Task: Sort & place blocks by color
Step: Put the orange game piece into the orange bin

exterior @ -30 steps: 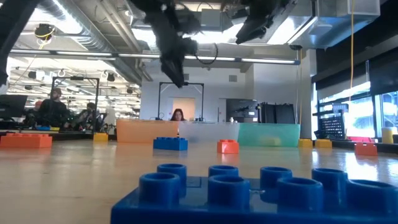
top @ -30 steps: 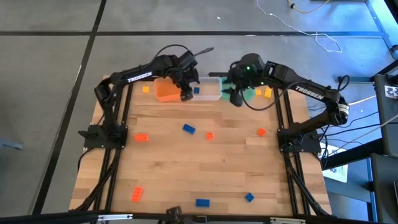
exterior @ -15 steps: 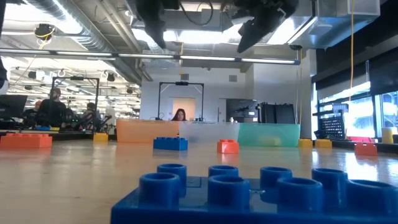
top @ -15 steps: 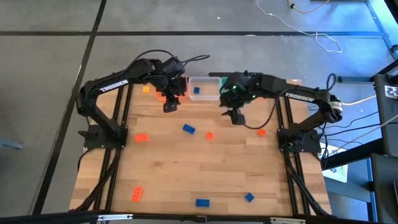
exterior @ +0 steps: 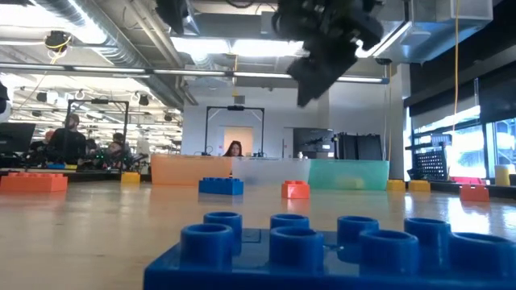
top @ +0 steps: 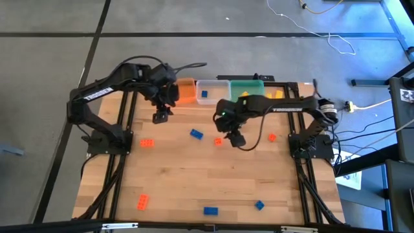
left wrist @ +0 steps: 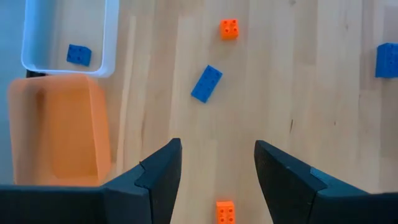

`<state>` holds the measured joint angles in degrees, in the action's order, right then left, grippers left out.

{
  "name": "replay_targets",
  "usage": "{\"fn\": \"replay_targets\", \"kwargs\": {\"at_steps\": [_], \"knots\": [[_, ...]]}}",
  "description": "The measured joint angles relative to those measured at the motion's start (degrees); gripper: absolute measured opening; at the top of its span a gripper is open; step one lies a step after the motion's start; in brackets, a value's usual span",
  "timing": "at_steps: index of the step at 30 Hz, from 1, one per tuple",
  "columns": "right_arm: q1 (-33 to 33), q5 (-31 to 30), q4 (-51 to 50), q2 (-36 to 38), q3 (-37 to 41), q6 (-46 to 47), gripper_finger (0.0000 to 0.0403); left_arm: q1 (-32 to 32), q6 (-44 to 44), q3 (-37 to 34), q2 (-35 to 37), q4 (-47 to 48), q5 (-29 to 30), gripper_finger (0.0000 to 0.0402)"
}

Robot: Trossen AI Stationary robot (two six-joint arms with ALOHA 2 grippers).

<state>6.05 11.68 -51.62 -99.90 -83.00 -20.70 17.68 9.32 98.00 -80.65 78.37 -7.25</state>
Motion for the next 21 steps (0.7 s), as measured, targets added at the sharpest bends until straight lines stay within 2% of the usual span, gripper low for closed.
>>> {"fn": "replay_targets", "kwargs": {"at_steps": [8,21], "knots": [[-0.03,-0.06,4.25,-7.79,0.0,1.82,0.0194,-0.84,-2.48,0.04,4.11,0.72,6.95,0.0192],[-0.03,2.36,7.31,-13.71,0.0,1.82,0.0194,-0.86,-3.82,0.0,5.71,2.64,8.05,0.0192]]}}
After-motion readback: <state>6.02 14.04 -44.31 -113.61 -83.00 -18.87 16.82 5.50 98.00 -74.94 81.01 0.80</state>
